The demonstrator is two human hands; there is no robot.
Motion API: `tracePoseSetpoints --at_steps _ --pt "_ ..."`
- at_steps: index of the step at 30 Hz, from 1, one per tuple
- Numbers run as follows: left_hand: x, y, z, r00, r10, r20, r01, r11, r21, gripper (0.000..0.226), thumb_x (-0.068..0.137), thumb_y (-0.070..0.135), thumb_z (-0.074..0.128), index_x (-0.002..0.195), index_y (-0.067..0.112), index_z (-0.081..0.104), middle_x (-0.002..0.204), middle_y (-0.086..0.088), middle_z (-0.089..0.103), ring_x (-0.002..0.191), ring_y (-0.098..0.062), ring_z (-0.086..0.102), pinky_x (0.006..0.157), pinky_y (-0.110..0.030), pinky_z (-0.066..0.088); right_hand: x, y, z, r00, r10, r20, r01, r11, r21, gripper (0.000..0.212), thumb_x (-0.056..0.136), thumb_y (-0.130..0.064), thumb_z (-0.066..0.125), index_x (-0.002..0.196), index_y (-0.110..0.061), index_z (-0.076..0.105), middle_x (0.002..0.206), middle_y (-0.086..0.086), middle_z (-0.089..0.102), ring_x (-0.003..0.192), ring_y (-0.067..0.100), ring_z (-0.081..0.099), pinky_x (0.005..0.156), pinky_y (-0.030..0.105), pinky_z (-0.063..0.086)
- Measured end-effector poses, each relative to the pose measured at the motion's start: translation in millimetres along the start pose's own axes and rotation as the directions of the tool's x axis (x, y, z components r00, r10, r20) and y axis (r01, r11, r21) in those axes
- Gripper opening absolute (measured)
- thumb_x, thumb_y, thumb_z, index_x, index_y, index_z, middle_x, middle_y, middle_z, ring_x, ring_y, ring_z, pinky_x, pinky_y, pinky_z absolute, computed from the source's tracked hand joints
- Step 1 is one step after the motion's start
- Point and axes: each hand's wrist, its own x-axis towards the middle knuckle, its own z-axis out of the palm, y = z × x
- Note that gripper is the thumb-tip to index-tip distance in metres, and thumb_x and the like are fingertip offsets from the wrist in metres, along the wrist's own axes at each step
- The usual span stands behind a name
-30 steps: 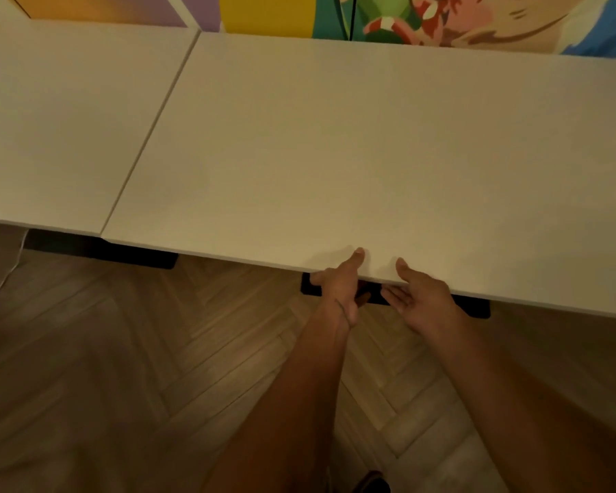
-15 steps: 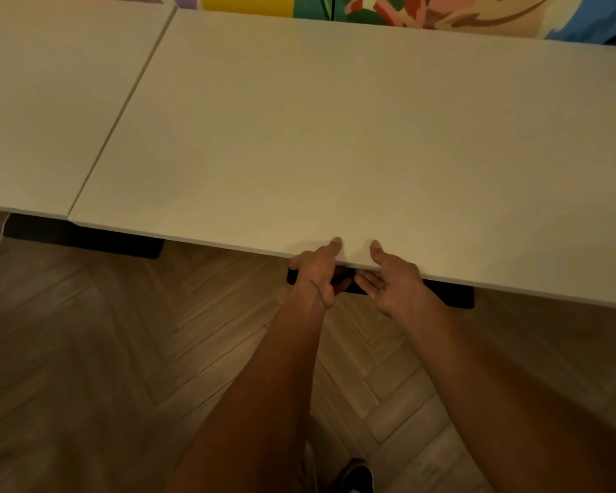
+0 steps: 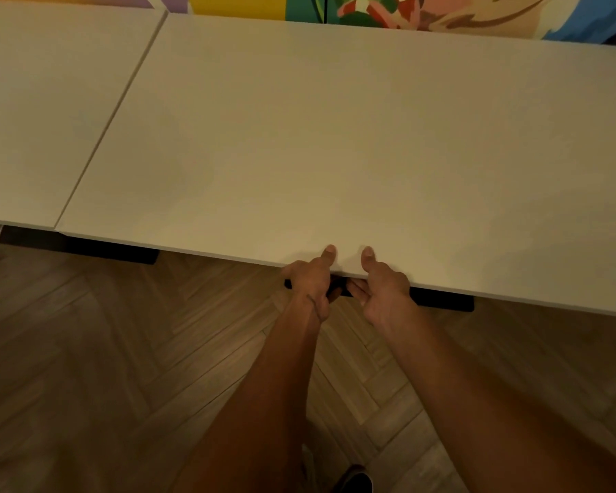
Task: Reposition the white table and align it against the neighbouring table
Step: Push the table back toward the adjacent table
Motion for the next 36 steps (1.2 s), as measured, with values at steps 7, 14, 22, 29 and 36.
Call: tracePoseSetpoints --at_steps 7,14,22,29,36 --pt "7 5 -2 0.998 0.032 -0.048 -0.031 0.999 0.027 0.072 0.089 0.036 0.079 0.142 0.003 0.044 0.133 -0.015 0.065 0.116 -0.029 0.066 0.056 -0.028 0.053 -1 2 4 1.0 -0.029 0.013 0.028 0.999 0.04 0.037 0.088 -0.029 0.078 0.108 -0.003 0.061 0.112 0.017 0.069 0.1 0.027 0.07 0.082 0.037 0.062" --pt "6 3 -3 1.0 0.029 -0.01 -0.028 0.999 0.026 0.074 0.093 0.036 0.075 0.147 0.005 0.036 0.127 -0.013 0.067 0.112 -0.026 0.067 0.062 -0.027 0.052 2 3 3 0.999 -0.033 0.005 0.033 0.999 0.005 0.046 0.088 -0.032 0.077 0.118 -0.001 0.062 0.113 0.015 0.068 0.098 0.026 0.07 0.079 0.034 0.062" --pt "17 -4 -2 0.999 0.047 0.006 -0.047 0.999 -0.02 0.086 0.084 0.043 0.081 0.146 0.008 0.033 0.134 -0.014 0.063 0.118 -0.028 0.065 0.091 -0.037 0.056 -3 0 1 0.999 -0.017 0.039 0.016 0.999 0.029 0.027 0.089 -0.024 0.075 0.099 -0.003 0.062 0.099 0.013 0.07 0.086 0.021 0.069 0.066 0.03 0.056" --pt "12 -4 2 0.998 0.047 -0.031 -0.049 0.998 -0.047 0.08 0.089 0.038 0.079 0.146 0.011 0.029 0.134 -0.014 0.063 0.107 -0.023 0.066 0.074 -0.032 0.06 -5 -18 -25 0.999 -0.03 0.031 0.032 0.998 -0.06 0.031 0.081 -0.026 0.084 0.098 -0.009 0.064 0.111 0.012 0.068 0.088 0.021 0.068 0.078 0.036 0.058" --pt "-16 -25 31 0.999 0.03 0.034 -0.028 0.998 -0.056 0.076 0.091 0.043 0.076 0.151 0.016 0.039 0.126 -0.004 0.067 0.108 -0.021 0.071 0.054 -0.023 0.056 -1 -50 -76 0.999 -0.054 -0.001 0.054 0.996 -0.07 0.03 0.081 -0.023 0.083 0.096 -0.009 0.061 0.11 0.014 0.065 0.088 0.022 0.066 0.07 0.034 0.058"
